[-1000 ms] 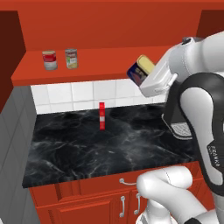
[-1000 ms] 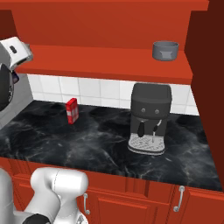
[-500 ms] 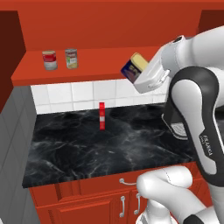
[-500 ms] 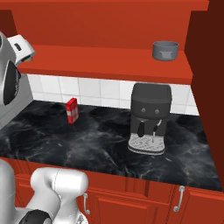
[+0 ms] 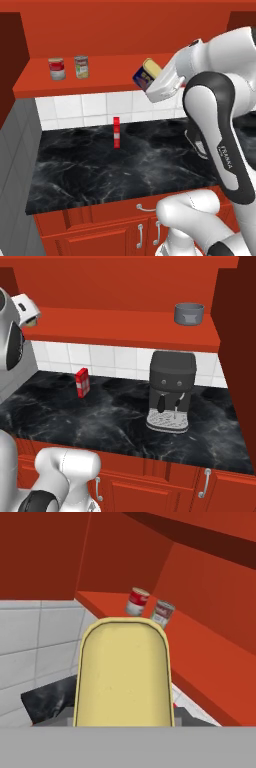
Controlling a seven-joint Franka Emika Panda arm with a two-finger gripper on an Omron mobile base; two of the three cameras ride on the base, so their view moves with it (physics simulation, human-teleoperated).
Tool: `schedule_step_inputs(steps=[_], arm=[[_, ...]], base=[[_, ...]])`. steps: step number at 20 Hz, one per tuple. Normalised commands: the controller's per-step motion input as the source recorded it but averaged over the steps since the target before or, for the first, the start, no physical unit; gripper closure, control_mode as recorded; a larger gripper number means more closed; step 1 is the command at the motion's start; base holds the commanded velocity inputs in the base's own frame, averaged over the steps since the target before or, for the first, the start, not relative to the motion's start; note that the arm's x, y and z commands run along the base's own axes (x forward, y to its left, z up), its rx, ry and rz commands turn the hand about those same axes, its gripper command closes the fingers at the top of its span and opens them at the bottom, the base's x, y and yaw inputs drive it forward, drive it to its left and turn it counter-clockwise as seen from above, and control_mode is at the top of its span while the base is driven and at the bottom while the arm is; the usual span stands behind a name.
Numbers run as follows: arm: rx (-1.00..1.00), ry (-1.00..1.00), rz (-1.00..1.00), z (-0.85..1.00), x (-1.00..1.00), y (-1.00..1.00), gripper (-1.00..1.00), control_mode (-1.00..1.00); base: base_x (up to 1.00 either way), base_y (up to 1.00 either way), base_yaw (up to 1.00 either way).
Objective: Pick the cans from the counter and place them in their designated side in the cabinet.
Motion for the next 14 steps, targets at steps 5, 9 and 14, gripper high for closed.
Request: schedule_step_inputs(steps=[5,9,14], arm=[[0.00,0.00,0.00,0.00,0.17,0.03,1.00,-1.00],[0.00,0.00,0.00,0.00,0.16,0.03,1.00,-1.00],[0.00,0.00,0.00,-0.01,0.18,0.04,1.00,-1.00]], base=[[0.00,0.00,0.00],[0.00,0.00,0.00],[0.00,0.00,0.00]])
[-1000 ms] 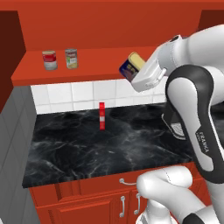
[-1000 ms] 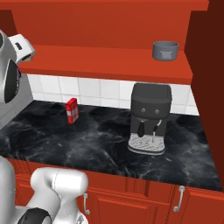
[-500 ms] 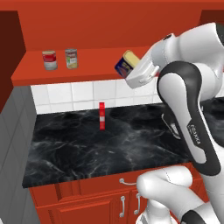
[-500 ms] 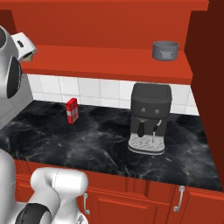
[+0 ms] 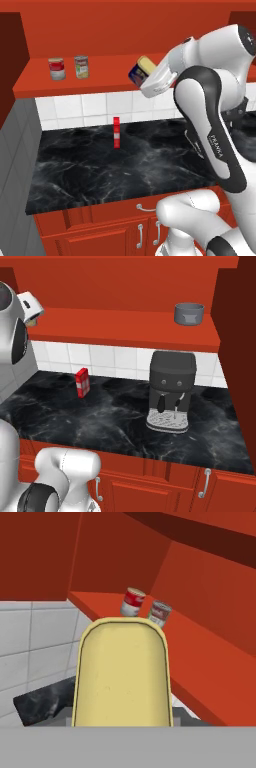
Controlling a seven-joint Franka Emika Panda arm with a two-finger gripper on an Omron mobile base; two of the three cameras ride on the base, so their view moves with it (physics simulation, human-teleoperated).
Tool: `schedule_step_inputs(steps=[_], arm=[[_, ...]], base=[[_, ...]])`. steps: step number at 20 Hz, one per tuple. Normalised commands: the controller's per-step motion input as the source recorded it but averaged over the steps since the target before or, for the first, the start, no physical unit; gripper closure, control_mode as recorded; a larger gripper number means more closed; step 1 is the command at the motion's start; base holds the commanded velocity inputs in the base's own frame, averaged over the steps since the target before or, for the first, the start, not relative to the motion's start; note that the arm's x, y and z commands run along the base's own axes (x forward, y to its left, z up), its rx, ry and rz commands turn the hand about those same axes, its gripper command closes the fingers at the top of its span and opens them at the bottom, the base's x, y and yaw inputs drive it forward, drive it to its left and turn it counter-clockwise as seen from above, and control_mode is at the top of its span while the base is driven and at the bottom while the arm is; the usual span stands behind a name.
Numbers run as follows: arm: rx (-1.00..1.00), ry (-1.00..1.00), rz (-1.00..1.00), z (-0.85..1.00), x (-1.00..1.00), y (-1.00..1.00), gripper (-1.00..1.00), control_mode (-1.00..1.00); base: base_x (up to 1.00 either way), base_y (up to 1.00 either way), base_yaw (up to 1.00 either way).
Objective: Pick the cans from the counter and place them in their designated side in the cabinet.
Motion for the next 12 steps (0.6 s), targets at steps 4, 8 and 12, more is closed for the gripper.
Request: schedule_step_inputs(steps=[4,8,12], arm=[[0.00,0.00,0.01,-0.02,0.19,0.05,1.00,-1.00],[0.00,-0.01,0.01,-0.06,0.17,0.04,1.00,-1.00],[0.00,-0.02,0.01,-0.13,0.15,0.02,1.00,-1.00]], base=[[0.00,0.00,0.00],[0.00,0.00,0.00],[0.00,0.00,0.00]])
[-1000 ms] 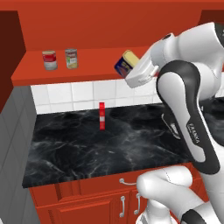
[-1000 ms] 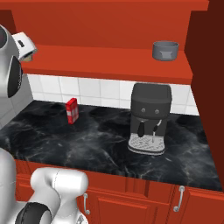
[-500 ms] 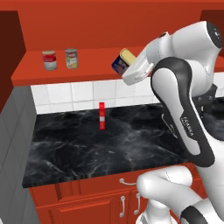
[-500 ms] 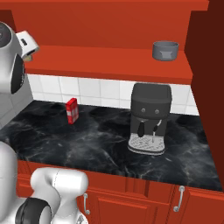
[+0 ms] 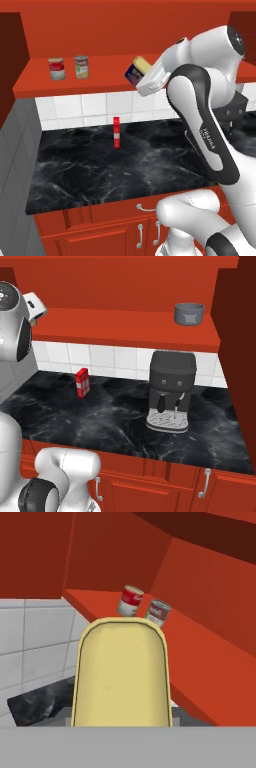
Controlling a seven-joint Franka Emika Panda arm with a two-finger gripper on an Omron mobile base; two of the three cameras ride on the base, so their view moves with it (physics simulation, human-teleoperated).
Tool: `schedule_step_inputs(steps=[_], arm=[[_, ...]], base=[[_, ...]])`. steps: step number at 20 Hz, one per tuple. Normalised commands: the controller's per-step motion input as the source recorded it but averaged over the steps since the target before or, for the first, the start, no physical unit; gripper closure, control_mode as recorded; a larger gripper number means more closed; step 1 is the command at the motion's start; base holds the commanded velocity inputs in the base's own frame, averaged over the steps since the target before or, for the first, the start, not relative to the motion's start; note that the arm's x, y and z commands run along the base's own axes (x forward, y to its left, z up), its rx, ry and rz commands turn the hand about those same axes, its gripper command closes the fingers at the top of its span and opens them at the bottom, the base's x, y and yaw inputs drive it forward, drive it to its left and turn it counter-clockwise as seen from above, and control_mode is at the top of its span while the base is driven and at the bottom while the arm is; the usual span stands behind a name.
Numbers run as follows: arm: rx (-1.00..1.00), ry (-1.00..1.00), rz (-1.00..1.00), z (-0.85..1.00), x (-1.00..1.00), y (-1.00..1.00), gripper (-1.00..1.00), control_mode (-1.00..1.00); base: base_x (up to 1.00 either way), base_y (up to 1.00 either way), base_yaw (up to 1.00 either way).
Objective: Pick the cans from the counter and place them in their designated side in the cabinet.
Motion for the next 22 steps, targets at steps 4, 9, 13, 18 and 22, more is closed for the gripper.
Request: schedule_step_inputs(steps=[4,9,13,18,22], arm=[[0.00,-0.01,0.00,-0.16,0.15,0.04,1.00,-1.00],[0.00,-0.02,0.00,-0.07,0.20,0.08,1.00,-1.00],[0.00,-0.01,0.00,0.00,0.26,0.08,1.00,-1.00],[0.00,-0.01,0.00,-0.03,0.23,0.09,1.00,-1.00],[0.00,0.00,0.00,0.00,0.19,0.02,1.00,-1.00]], base=[[0.00,0.00,0.00],[0.00,0.00,0.00],[0.00,0.00,0.00],[0.00,0.00,0.00],[0.00,0.00,0.00]])
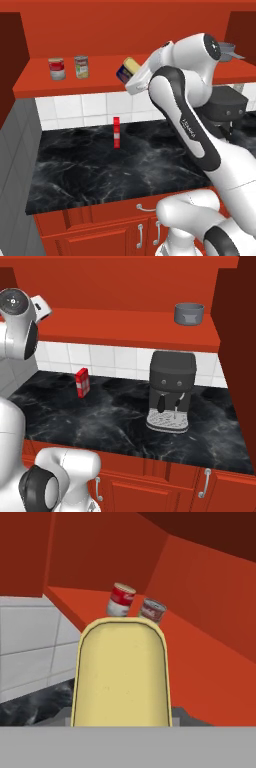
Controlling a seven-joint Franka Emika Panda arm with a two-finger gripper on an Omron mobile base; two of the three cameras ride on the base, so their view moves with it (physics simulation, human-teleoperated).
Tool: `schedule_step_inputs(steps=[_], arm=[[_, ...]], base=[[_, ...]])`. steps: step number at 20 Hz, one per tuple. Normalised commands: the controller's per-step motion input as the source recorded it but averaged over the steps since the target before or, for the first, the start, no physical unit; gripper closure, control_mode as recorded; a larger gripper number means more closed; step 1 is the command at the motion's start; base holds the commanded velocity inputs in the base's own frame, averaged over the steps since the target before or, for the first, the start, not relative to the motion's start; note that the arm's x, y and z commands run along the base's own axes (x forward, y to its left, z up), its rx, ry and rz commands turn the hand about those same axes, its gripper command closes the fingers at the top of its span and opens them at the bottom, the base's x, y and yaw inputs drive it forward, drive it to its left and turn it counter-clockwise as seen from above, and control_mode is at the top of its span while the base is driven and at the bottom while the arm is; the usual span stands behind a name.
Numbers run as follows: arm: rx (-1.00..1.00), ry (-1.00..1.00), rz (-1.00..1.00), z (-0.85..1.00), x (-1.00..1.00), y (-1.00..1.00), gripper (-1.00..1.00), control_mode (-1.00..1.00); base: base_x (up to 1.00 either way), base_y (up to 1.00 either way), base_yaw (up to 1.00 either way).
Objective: Pick the cans from the counter and place them in their designated side in the cabinet.
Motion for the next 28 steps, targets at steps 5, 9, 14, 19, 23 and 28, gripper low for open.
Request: schedule_step_inputs(steps=[5,9,14,19,23,28], arm=[[0.00,0.00,0.00,-0.02,0.23,0.03,1.00,-1.00],[0.00,0.00,0.00,-0.06,0.23,0.06,1.00,-1.00],[0.00,0.00,0.00,-0.06,0.22,0.08,1.00,-1.00],[0.00,0.00,0.00,-0.07,0.24,0.11,1.00,-1.00],[-0.01,0.00,0.00,-0.06,0.23,0.13,1.00,-1.00],[-0.01,0.00,0.00,-0.07,0.22,0.10,1.00,-1.00]], base=[[0.00,0.00,0.00],[0.00,0.00,0.00],[0.00,0.00,0.00],[0.00,0.00,0.00],[0.00,0.00,0.00],[0.00,0.00,0.00]])
